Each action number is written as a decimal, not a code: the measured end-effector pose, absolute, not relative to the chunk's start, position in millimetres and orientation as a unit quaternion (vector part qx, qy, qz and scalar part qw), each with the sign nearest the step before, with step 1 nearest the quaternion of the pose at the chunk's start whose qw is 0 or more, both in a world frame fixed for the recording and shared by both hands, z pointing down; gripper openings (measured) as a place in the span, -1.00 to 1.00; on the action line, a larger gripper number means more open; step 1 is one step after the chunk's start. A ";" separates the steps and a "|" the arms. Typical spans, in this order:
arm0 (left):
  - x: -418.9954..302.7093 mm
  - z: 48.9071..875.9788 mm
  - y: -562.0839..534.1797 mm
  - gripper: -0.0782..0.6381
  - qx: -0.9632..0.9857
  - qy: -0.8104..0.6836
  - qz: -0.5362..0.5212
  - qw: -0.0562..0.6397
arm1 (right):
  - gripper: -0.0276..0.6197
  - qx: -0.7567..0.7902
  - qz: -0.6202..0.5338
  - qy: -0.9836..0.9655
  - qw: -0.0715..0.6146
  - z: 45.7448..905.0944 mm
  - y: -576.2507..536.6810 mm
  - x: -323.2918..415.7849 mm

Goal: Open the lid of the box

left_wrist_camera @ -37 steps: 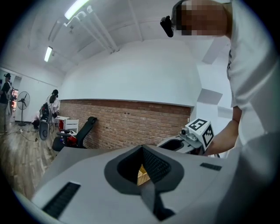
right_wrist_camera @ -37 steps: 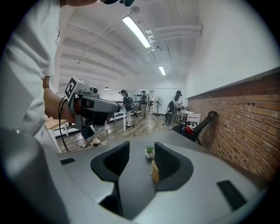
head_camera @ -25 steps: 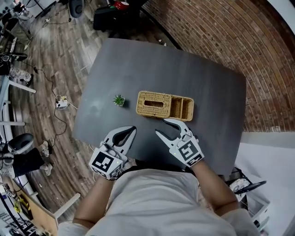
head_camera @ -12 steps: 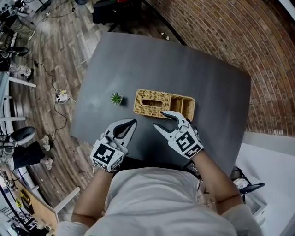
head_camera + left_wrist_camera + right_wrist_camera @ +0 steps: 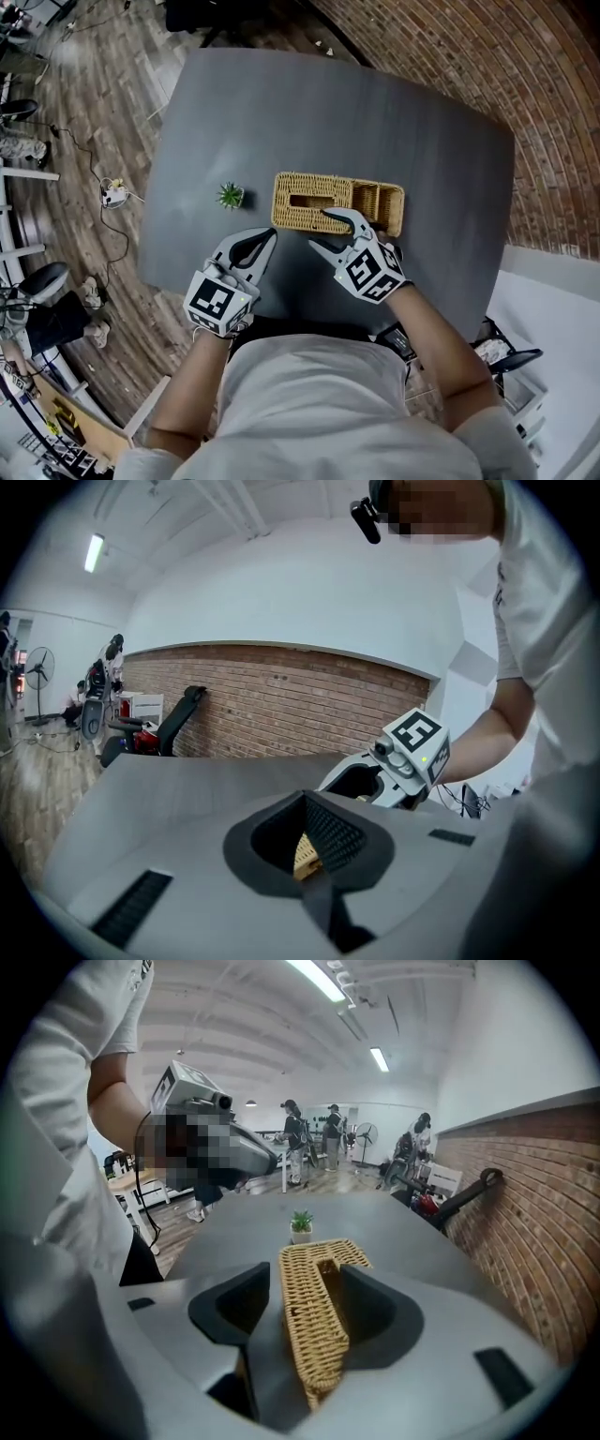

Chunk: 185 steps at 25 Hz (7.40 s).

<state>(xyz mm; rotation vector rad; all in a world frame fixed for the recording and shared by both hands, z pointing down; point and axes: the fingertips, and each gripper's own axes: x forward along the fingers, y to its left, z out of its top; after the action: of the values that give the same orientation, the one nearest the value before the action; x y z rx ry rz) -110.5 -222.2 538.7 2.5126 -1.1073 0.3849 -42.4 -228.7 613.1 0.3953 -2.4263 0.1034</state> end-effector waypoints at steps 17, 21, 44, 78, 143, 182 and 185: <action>-120.7 588.2 -236.1 -0.75 0.896 -0.358 0.150 0.214 | -0.10 0.116 0.001 -0.897 0.426 680.8 -233.0 -51.2; -120.7 591.6 -237.1 -0.75 0.897 -0.356 0.149 0.218 | -0.10 0.106 -0.022 -0.887 0.448 690.4 -230.7 -50.9; -126.4 579.0 -238.6 -0.75 0.897 -0.362 0.143 0.207 | -0.20 0.094 -0.036 -0.888 0.448 670.6 -233.3 -50.5; -129.5 518.0 -321.7 -0.75 0.916 -0.346 0.124 0.159 | -0.78 0.025 -0.029 -0.873 0.486 580.7 -316.4 -59.3; -76.4 460.6 -219.8 -0.75 0.917 -0.365 0.122 0.100 | -0.73 0.174 0.053 -0.948 0.263 505.7 -219.2 -11.8; -187.3 390.4 -1.7 -0.75 0.947 -0.312 0.055 0.057 | -0.90 0.326 0.009 -0.930 0.171 409.5 3.0 -72.5; -176.7 387.8 8.3 -0.75 0.943 -0.324 0.055 0.060 | -0.90 0.309 0.009 -0.935 0.171 407.8 14.9 -61.3</action>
<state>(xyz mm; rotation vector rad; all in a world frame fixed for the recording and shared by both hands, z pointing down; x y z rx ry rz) -176.7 8.3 387.8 2.8533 -0.9801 0.1653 -61.3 14.9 407.8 0.8778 -2.6563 0.0244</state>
